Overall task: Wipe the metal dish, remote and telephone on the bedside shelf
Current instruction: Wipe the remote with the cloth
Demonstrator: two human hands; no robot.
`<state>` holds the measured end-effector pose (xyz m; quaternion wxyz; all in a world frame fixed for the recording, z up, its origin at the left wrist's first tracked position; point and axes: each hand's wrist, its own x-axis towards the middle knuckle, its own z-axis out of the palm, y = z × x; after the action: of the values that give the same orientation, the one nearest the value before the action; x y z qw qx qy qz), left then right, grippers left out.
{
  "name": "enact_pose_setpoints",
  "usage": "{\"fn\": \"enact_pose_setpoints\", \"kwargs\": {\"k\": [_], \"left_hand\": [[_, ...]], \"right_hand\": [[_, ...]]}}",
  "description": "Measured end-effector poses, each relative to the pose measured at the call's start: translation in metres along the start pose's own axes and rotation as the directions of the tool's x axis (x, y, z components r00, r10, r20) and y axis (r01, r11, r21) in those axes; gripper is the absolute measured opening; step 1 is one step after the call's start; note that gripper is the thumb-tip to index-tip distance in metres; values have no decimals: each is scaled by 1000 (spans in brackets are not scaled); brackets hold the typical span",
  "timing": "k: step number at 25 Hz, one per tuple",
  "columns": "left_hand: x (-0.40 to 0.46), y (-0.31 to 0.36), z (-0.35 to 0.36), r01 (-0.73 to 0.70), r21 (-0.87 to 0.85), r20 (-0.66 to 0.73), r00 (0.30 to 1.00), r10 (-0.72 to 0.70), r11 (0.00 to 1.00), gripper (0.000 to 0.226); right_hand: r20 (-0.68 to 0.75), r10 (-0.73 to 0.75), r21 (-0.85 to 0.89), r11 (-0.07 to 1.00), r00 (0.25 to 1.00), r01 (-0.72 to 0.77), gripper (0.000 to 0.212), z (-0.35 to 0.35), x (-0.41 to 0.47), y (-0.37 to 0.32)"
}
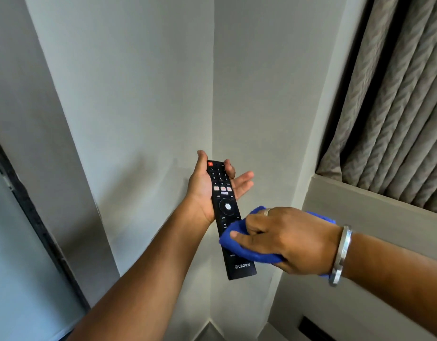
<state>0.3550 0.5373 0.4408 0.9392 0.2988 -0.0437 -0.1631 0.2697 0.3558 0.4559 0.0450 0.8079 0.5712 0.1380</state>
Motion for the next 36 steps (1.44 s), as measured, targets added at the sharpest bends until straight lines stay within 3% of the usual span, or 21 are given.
{"fn": "enact_pose_setpoints", "kwargs": {"k": [3,7,9,14,18,24,27,32,36], "left_hand": [[1,-17,-5,53,7,4,999,-53,999,70],[2,-30,-2,72,68,61,995,-76,995,67],[4,-29,2,41,87,48,998,-45,995,68],[12,-27,6,52,2,19,998,-52,999,70],[12,-41,2,86,-19,3,996,-86,996,69],[9,-59,12,169,47,33,985,-171,984,69],[9,-47,13,201,2,77,977,-201,980,71],[6,-49,5,271,1,54,961,-271,962,70],[8,-55,5,280,2,36,959,-280,960,66]], "right_hand": [[97,-132,-63,988,986,139,43,-7,-13,6],[-78,106,-96,989,991,-113,42,-16,-14,20],[-71,141,-135,979,987,-150,39,-7,-12,13],[-18,29,-207,978,999,-32,40,0,-29,2],[108,-93,-170,979,990,110,40,-8,-44,-5],[-66,96,-91,991,993,-102,43,-7,-28,-4],[-31,42,-6,999,999,-42,43,6,-34,-12],[29,-112,-130,985,993,114,42,-5,-55,-3],[-129,23,-129,991,991,-40,42,-12,-38,0]]}}
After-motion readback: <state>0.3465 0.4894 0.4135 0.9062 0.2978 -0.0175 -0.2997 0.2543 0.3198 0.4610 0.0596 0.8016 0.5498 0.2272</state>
